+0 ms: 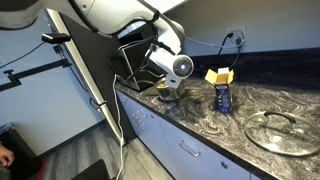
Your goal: Use the silver fork to stir the contents in the silver pot
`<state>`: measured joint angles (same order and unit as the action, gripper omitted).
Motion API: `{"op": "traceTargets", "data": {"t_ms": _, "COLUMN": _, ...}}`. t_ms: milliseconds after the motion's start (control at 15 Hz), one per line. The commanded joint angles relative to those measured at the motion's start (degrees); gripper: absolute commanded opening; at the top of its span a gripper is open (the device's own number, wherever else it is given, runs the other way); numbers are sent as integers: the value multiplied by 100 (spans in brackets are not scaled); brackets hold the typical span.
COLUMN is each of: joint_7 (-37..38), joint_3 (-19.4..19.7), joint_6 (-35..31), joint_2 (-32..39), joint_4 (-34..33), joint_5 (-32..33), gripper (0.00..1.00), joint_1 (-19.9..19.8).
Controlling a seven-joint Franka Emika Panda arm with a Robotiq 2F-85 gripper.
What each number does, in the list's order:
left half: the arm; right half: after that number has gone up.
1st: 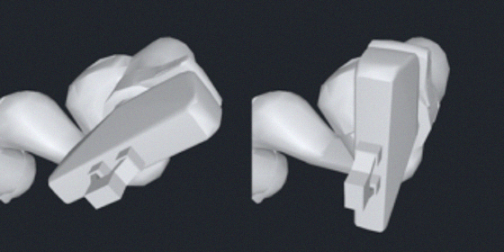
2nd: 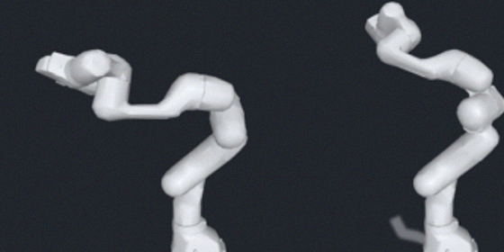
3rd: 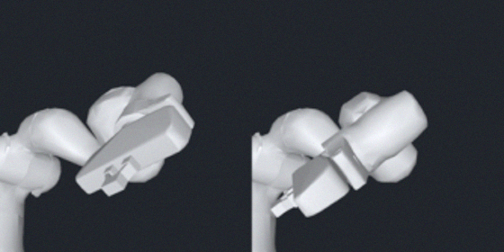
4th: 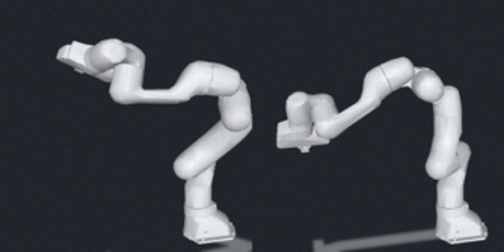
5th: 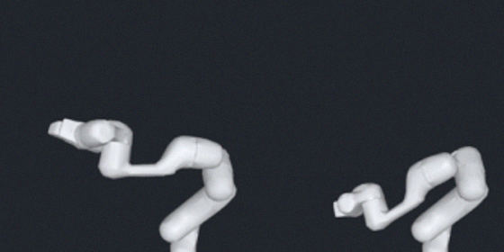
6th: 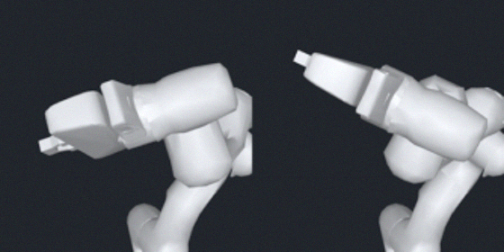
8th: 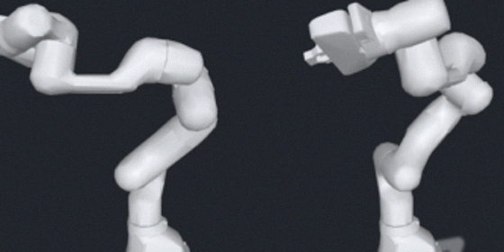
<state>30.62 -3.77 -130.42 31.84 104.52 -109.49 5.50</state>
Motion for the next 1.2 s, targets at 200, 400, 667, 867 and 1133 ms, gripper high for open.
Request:
{"op": "traceTargets", "data": {"t_ms": 200, "joint_7": 21, "joint_3": -62, "joint_6": -418, "joint_2": 114, "joint_4": -122, "joint_5": 17, "gripper": 3, "joint_1": 119}}
{"op": "traceTargets", "data": {"t_ms": 400, "joint_7": 219, "joint_3": -90, "joint_6": -350, "joint_2": 87, "joint_4": -47, "joint_5": 118, "gripper": 3, "joint_1": 118}}
{"op": "traceTargets", "data": {"t_ms": 667, "joint_7": 750, "joint_3": -108, "joint_6": -340, "joint_2": -36, "joint_4": 104, "joint_5": 218, "gripper": 3, "joint_1": 88}}
{"op": "traceTargets", "data": {"t_ms": 867, "joint_7": 1382, "joint_3": -58, "joint_6": -427, "joint_2": -105, "joint_4": 208, "joint_5": 481, "gripper": 3, "joint_1": 93}}
{"op": "traceTargets", "data": {"t_ms": 1133, "joint_7": 1803, "joint_3": 26, "joint_6": -559, "joint_2": -231, "joint_4": 334, "joint_5": 716, "gripper": 3, "joint_1": 67}}
